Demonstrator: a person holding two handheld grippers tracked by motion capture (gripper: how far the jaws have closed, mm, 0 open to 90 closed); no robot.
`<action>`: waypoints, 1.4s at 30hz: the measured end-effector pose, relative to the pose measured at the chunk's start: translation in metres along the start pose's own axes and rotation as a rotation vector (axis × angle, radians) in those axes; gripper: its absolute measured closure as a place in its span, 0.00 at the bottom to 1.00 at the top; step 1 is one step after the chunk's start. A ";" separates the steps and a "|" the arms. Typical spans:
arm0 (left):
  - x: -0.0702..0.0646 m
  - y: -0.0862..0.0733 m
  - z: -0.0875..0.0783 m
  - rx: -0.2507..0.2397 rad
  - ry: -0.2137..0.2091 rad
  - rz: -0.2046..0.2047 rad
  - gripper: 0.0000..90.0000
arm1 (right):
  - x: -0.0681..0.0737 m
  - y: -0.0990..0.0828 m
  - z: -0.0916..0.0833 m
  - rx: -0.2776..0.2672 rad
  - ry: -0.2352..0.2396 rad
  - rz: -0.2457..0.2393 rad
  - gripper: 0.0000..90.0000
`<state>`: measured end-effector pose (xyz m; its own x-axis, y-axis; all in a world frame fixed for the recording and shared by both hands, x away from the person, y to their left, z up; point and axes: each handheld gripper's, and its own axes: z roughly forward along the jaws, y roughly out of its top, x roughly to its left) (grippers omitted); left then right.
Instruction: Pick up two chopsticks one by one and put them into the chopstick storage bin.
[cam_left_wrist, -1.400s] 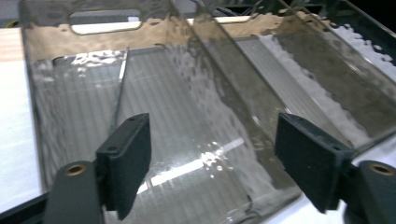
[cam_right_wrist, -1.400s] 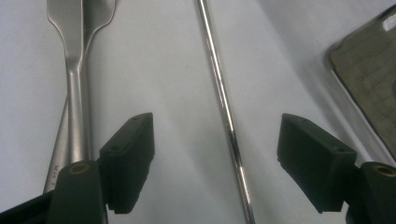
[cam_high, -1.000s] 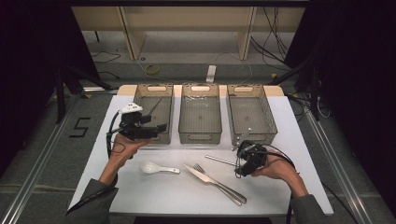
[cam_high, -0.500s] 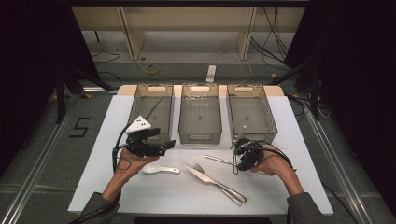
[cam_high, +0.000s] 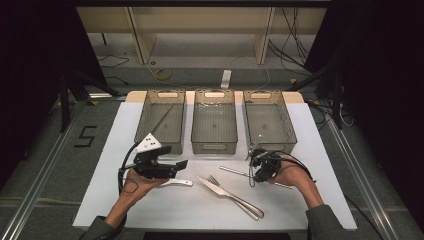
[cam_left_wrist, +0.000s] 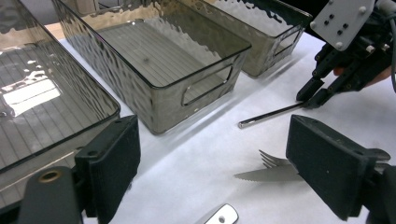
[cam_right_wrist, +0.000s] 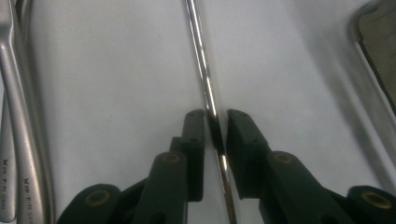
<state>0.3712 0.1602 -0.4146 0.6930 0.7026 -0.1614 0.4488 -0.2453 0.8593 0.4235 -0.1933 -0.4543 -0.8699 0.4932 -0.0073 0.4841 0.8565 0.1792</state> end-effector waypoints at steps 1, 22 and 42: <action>-0.001 0.000 0.001 0.002 0.000 0.001 0.19 | 0.000 0.001 0.000 0.003 -0.001 0.000 0.87; -0.001 0.000 0.002 0.010 0.005 0.017 0.20 | 0.004 0.009 0.001 0.058 -0.001 -0.044 0.96; -0.007 -0.002 0.007 0.041 -0.021 0.058 0.20 | 0.034 0.018 -0.041 -0.047 -0.041 -0.174 0.96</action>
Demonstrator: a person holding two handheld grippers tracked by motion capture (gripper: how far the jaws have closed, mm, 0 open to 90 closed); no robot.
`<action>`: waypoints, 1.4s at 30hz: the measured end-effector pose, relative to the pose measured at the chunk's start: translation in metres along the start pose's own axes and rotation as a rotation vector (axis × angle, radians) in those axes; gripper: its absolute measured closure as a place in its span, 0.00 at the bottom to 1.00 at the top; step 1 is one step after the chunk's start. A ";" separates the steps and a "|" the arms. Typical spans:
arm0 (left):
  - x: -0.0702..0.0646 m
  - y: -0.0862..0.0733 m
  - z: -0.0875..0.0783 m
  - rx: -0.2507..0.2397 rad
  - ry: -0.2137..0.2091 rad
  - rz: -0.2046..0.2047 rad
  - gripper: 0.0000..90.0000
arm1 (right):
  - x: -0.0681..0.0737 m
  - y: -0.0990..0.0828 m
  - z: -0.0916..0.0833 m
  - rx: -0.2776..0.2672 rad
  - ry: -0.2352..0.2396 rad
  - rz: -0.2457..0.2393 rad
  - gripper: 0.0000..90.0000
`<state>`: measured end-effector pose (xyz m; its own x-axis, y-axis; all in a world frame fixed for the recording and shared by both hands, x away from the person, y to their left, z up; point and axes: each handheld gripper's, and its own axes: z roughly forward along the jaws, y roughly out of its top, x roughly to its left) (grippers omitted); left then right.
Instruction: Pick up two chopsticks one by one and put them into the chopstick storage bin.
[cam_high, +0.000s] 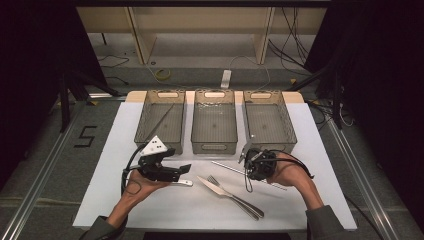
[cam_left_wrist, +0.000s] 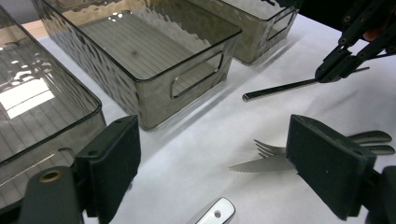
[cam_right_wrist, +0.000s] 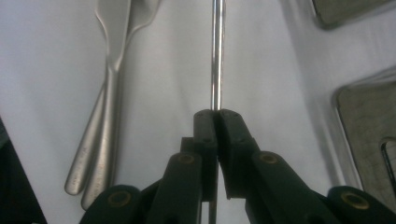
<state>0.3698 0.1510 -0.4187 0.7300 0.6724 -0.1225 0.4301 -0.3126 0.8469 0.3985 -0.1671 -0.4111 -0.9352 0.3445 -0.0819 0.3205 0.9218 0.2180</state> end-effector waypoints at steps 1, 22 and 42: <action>-0.001 0.000 0.000 0.002 -0.003 0.001 0.20 | 0.002 0.001 -0.002 -0.004 -0.003 -0.013 0.96; -0.031 -0.001 0.017 0.102 -0.081 0.151 0.17 | 0.035 0.023 -0.014 -0.017 0.002 -0.163 0.96; -0.054 -0.008 0.028 0.213 -0.186 0.332 0.36 | 0.057 0.034 -0.014 -0.008 0.037 -0.241 0.96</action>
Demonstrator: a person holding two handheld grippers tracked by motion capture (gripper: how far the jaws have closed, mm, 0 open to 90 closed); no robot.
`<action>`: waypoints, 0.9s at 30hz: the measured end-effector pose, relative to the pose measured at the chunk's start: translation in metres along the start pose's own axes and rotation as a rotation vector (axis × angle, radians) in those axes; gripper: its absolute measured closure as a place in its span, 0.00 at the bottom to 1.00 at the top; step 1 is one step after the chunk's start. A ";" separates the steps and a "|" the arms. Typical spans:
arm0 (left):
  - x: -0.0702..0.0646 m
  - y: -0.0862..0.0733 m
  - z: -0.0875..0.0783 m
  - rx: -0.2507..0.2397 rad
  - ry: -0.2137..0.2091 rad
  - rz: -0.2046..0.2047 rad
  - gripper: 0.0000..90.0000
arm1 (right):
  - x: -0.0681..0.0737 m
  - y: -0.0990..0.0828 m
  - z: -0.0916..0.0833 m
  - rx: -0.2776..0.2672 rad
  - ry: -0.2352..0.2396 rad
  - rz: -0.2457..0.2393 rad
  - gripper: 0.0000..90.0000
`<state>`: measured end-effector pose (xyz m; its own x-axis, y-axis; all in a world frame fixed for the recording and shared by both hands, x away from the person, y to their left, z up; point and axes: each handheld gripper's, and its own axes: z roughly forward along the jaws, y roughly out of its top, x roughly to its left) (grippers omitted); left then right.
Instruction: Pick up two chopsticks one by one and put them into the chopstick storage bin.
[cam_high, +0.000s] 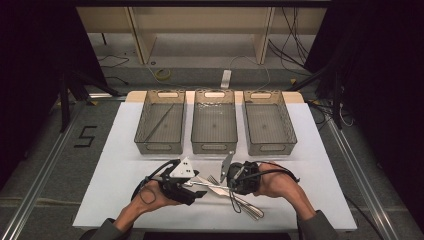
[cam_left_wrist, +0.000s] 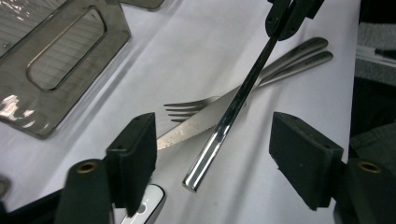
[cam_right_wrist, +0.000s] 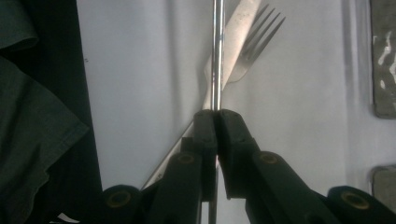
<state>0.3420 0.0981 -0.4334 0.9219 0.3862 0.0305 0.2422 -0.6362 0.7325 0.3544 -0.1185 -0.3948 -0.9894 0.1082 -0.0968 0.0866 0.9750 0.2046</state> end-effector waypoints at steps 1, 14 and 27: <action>-0.001 0.000 0.001 0.001 -0.005 0.010 0.38 | 0.000 0.000 0.001 -0.002 0.000 -0.007 0.96; -0.011 0.001 0.005 0.038 -0.053 0.102 0.62 | 0.006 0.004 0.003 0.006 0.025 -0.052 0.96; -0.016 0.000 0.006 0.067 -0.091 0.167 0.84 | 0.011 0.005 0.004 0.007 0.035 -0.091 0.96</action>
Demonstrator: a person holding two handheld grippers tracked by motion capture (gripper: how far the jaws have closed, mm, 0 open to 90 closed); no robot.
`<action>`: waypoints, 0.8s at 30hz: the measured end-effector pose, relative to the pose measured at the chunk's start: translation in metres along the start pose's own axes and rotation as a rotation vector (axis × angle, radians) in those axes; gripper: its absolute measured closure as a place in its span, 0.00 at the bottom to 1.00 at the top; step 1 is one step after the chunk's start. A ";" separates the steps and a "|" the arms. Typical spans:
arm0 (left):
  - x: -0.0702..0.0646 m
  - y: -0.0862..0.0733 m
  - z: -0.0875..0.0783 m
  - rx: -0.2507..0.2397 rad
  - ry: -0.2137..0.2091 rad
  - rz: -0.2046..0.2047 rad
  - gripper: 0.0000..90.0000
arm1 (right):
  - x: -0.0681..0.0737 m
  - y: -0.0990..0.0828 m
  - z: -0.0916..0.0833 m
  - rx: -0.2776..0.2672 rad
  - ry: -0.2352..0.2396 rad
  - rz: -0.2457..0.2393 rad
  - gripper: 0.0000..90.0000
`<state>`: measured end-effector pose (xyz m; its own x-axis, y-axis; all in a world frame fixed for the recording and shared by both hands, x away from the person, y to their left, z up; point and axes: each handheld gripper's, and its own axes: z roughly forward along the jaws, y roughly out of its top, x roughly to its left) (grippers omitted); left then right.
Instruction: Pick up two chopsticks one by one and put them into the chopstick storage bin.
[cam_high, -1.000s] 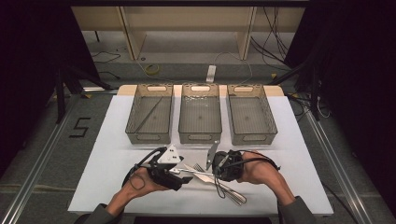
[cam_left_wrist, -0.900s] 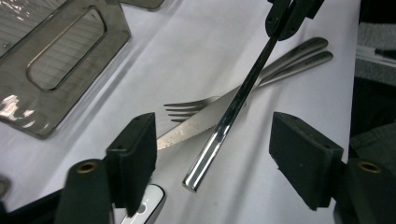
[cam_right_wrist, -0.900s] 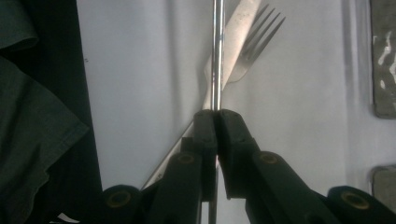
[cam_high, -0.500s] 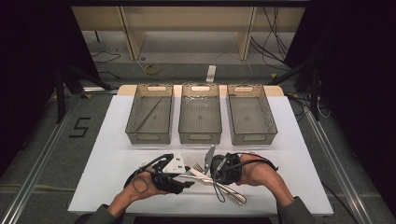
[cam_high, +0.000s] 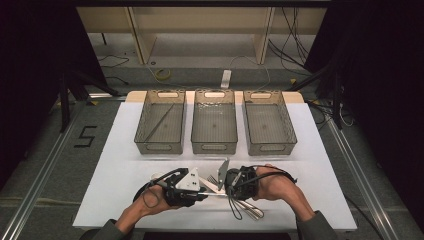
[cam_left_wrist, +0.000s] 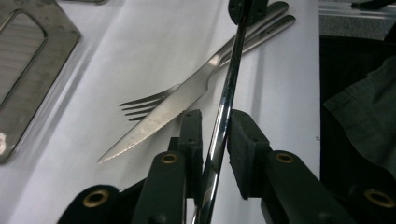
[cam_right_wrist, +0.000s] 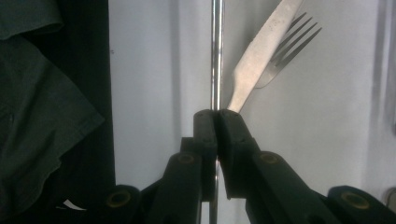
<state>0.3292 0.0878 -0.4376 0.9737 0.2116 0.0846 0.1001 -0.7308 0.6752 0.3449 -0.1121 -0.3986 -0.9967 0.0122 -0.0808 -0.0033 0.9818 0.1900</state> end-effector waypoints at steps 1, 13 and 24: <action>-0.001 0.000 0.000 0.002 -0.007 0.012 0.85 | 0.001 0.000 0.000 -0.002 0.000 -0.002 0.96; 0.002 -0.001 -0.007 -0.034 -0.004 0.011 0.93 | -0.008 -0.008 -0.010 -0.075 -0.030 0.059 0.80; 0.028 -0.013 -0.027 -0.090 0.173 -0.175 0.93 | -0.017 -0.029 -0.034 -0.310 -0.122 0.288 0.48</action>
<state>0.3493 0.1205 -0.4244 0.8930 0.4431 0.0791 0.2380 -0.6141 0.7525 0.3593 -0.1470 -0.3691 -0.9436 0.3178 -0.0933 0.2302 0.8319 0.5050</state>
